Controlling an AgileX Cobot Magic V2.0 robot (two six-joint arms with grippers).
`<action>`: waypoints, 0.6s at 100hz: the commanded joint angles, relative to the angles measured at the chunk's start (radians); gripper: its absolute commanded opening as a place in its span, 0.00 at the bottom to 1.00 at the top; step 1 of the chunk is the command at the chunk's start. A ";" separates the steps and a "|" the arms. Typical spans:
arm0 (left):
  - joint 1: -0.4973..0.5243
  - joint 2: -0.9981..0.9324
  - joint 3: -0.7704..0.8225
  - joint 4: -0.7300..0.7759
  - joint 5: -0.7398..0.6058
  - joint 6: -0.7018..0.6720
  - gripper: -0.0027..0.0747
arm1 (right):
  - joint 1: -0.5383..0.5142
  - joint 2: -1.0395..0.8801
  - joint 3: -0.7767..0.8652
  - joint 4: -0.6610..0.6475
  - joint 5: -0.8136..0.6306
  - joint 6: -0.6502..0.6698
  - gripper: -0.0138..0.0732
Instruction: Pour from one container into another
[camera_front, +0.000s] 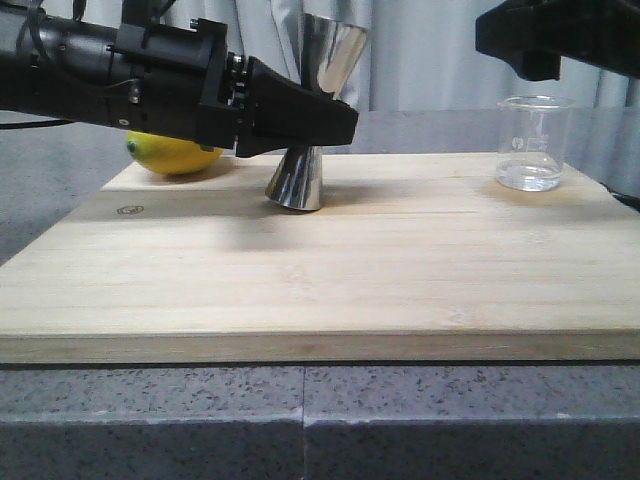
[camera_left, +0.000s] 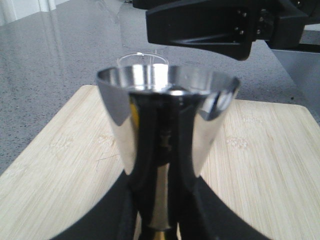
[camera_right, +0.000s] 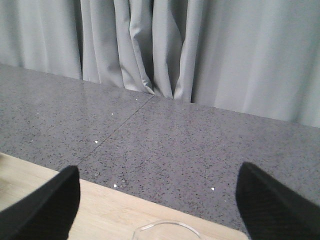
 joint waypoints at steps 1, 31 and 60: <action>0.006 -0.038 -0.022 -0.037 0.066 -0.019 0.04 | -0.006 -0.027 -0.023 -0.014 -0.077 -0.006 0.82; 0.006 -0.038 -0.022 -0.037 0.066 -0.019 0.12 | -0.006 -0.027 -0.023 -0.014 -0.077 -0.006 0.82; 0.006 -0.038 -0.022 -0.024 0.072 -0.019 0.18 | -0.006 -0.027 -0.023 -0.015 -0.085 -0.014 0.82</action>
